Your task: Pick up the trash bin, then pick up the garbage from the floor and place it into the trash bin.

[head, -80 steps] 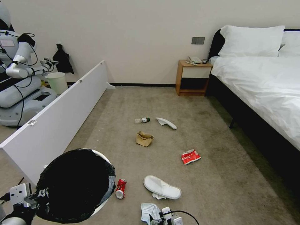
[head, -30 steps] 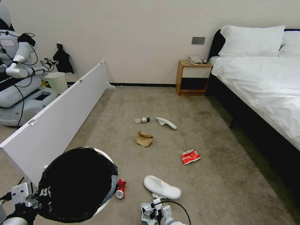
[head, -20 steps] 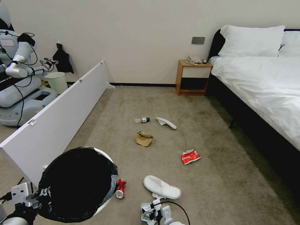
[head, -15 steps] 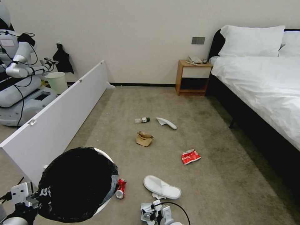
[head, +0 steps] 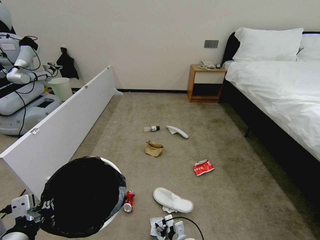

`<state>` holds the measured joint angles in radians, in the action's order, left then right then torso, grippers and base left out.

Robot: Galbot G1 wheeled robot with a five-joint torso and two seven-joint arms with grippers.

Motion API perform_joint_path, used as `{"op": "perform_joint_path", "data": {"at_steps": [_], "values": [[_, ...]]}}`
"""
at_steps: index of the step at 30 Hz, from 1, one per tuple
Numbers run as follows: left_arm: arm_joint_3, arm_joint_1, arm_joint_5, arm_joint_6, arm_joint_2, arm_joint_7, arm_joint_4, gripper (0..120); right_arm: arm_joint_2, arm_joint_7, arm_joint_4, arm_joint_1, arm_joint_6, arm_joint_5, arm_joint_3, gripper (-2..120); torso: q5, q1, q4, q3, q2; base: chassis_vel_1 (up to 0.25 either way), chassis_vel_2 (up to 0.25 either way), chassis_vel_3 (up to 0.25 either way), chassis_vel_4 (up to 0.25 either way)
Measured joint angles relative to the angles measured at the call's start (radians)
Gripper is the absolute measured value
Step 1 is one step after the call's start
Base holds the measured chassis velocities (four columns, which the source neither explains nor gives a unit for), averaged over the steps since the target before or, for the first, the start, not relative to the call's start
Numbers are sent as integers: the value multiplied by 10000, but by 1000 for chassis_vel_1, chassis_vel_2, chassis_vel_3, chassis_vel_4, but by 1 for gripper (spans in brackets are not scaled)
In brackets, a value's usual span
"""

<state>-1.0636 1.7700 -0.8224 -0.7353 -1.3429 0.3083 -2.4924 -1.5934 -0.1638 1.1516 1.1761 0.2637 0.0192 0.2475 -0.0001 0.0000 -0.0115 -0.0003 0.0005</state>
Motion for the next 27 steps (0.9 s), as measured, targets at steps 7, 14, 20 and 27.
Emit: {"op": "perform_joint_path", "data": {"at_steps": [7, 14, 20, 27], "values": [[-10, 6, -6, -1, 5, -2, -15, 3, 92, -23, 76, 47, 0, 25, 4, 18, 1, 0, 8, 2, -4, 0, 0, 0, 0], [9, -5, -6, 0, 8, -1, -19, 3, 316, -24, 488, 295, 47, 52, -86, 0, 0, 0, 4, 2, -4, 0, 0, 0, 0], [153, -7, 68, 0, -52, 8, -18, 3, 604, 61, 1359, 766, 38, -10, -219, 0, 2, 0, -2, 4, -8, 0, 0, 0, 0], [470, 32, 209, 0, -66, 20, 80, 3, 1292, 217, 3530, 1513, -590, -450, -289, 0, 5, 0, -3, 7, -13, 0, 0, 0, 0]]}}
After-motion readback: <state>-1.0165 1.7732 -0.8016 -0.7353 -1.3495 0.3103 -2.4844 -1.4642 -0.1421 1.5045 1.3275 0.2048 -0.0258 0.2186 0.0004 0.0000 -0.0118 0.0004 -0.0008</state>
